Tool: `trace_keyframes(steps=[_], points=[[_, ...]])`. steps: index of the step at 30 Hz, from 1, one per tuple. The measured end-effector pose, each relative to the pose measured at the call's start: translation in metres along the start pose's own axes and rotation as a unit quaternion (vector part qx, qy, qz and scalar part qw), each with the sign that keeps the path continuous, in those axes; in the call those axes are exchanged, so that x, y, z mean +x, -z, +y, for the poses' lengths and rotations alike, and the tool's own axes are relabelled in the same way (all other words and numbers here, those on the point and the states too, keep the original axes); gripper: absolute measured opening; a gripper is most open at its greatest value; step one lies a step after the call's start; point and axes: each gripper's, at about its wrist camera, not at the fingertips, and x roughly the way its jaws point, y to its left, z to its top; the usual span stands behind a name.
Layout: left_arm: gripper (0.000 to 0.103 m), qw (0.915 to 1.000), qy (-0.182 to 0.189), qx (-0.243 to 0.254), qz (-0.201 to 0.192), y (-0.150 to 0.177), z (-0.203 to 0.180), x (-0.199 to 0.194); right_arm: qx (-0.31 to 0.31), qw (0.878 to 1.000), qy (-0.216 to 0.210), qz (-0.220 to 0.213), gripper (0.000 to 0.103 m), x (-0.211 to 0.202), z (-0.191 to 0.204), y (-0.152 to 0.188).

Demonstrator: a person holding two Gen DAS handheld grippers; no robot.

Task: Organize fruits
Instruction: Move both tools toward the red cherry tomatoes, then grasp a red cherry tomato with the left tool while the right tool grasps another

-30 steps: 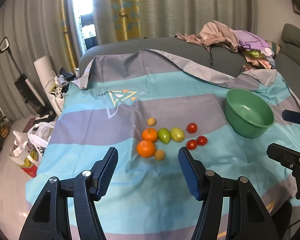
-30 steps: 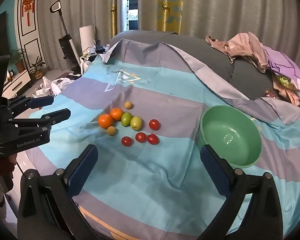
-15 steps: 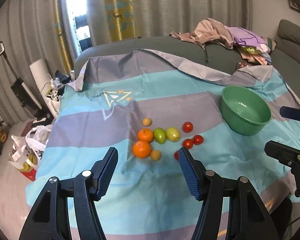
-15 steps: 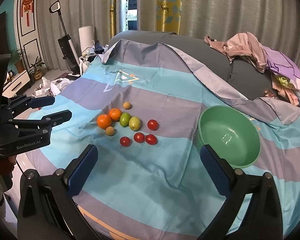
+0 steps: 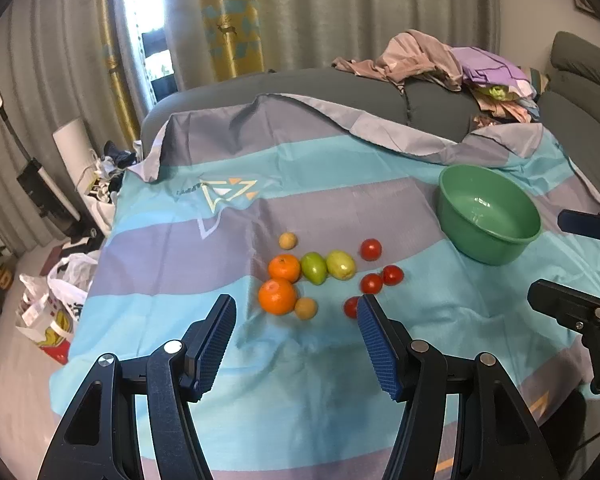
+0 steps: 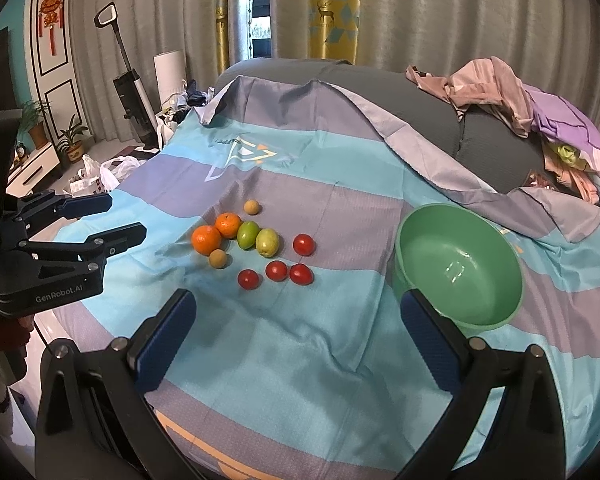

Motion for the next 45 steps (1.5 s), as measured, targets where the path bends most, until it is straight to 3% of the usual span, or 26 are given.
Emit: trace_keyframes(steps=[14, 21, 34, 45], points=[[0.063, 0.9999, 0.009, 0.002, 0.011, 0.002, -0.004, 0.012, 0.022, 1.0, -0.012, -0.015, 0.103, 0.008, -0.007, 0.007], [0.063, 0.9972, 0.071, -0.023, 0.012, 0.01, 0.003, 0.031, 0.051, 0.998, -0.028, -0.007, 0.103, 0.03, -0.019, 0.02], [0.063, 0.9886, 0.131, -0.045, 0.058, 0.031, 0.007, 0.083, 0.081, 0.994, -0.067, 0.038, 0.102, 0.087, -0.026, 0.038], [0.056, 0.9822, 0.156, -0.018, 0.103, 0.023, -0.016, 0.133, 0.074, 0.991, -0.078, 0.077, 0.081, 0.142, -0.036, 0.019]])
